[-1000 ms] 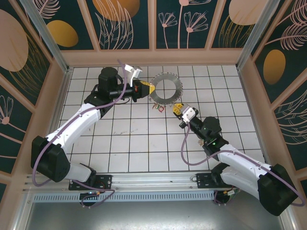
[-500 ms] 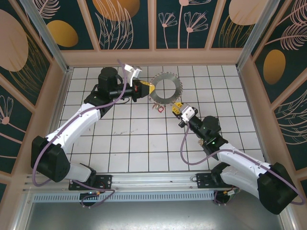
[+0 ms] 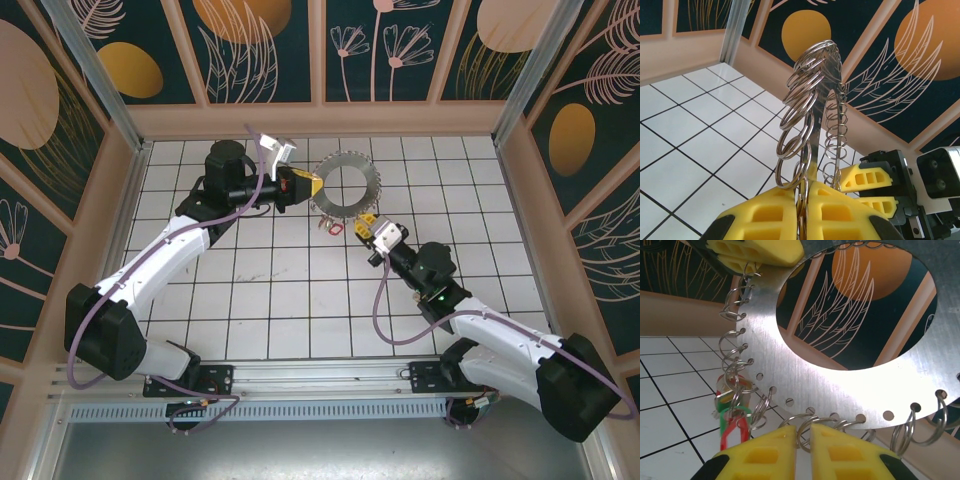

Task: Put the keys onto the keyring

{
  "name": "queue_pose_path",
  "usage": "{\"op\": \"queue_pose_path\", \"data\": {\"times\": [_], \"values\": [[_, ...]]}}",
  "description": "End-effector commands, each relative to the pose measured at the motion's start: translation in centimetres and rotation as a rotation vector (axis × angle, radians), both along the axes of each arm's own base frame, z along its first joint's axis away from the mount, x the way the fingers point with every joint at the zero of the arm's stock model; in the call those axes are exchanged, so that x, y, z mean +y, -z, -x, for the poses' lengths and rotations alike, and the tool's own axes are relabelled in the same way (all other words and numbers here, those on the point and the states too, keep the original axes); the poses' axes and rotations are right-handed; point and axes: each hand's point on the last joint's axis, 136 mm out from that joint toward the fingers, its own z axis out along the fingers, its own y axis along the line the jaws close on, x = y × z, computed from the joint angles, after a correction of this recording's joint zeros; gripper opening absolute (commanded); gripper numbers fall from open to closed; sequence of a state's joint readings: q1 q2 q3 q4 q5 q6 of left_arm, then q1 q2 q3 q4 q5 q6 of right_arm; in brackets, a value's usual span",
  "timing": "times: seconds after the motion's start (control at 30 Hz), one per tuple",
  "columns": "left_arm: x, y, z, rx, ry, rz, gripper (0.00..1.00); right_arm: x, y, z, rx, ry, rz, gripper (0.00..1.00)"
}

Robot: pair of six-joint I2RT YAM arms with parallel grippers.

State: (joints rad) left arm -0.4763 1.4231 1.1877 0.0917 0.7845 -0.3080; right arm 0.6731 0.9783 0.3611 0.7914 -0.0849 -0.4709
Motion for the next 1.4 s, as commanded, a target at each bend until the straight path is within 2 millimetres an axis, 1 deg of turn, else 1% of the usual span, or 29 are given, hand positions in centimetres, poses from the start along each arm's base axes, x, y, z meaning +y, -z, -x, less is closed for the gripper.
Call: {"op": "queue_pose_path", "data": {"times": [0.0, 0.13, 0.23, 0.47, 0.57, 0.77, 0.9, 1.1, 1.17, 1.37], "values": [[0.2, -3.0, 0.6, -0.06, 0.004, 0.04, 0.0, 0.1, -2.2, 0.1, -0.061, 0.01, -0.047, 0.16], [0.2, -2.9, 0.4, -0.059, -0.008, 0.04, 0.0, 0.2, -1.9, 0.1, -0.044, 0.013, -0.052, 0.17], [0.4, -2.9, 0.0, -0.058, -0.03, 0.034, 0.0, -0.1, -1.8, 0.1, -0.047, 0.036, -0.073, 0.18], [0.3, -2.9, 0.1, -0.053, -0.02, 0.035, 0.0, -1.0, -1.8, -0.4, -0.052, 0.095, -0.107, 0.19], [0.3, -2.9, 0.1, -0.053, -0.021, 0.035, 0.0, -0.8, -1.6, -0.6, -0.044, 0.096, -0.098, 0.23], [0.4, -3.0, 0.2, -0.056, -0.024, 0.035, 0.0, -1.2, -0.8, -1.1, -0.015, 0.128, -0.101, 0.25], [0.4, -3.0, 0.2, -0.051, -0.023, 0.035, 0.0, -1.1, -0.6, -1.2, -0.012, 0.127, -0.097, 0.24], [0.4, -3.0, 0.2, -0.051, -0.025, 0.036, 0.0, -0.9, -0.2, -1.3, -0.003, 0.124, -0.094, 0.24], [0.4, -3.1, 0.2, -0.052, -0.025, 0.037, 0.0, -0.9, 0.0, -1.4, 0.002, 0.123, -0.094, 0.21], [0.3, -2.9, 0.2, -0.046, -0.022, 0.037, 0.0, -1.1, -0.4, -1.3, -0.011, 0.123, -0.114, 0.14]]}}
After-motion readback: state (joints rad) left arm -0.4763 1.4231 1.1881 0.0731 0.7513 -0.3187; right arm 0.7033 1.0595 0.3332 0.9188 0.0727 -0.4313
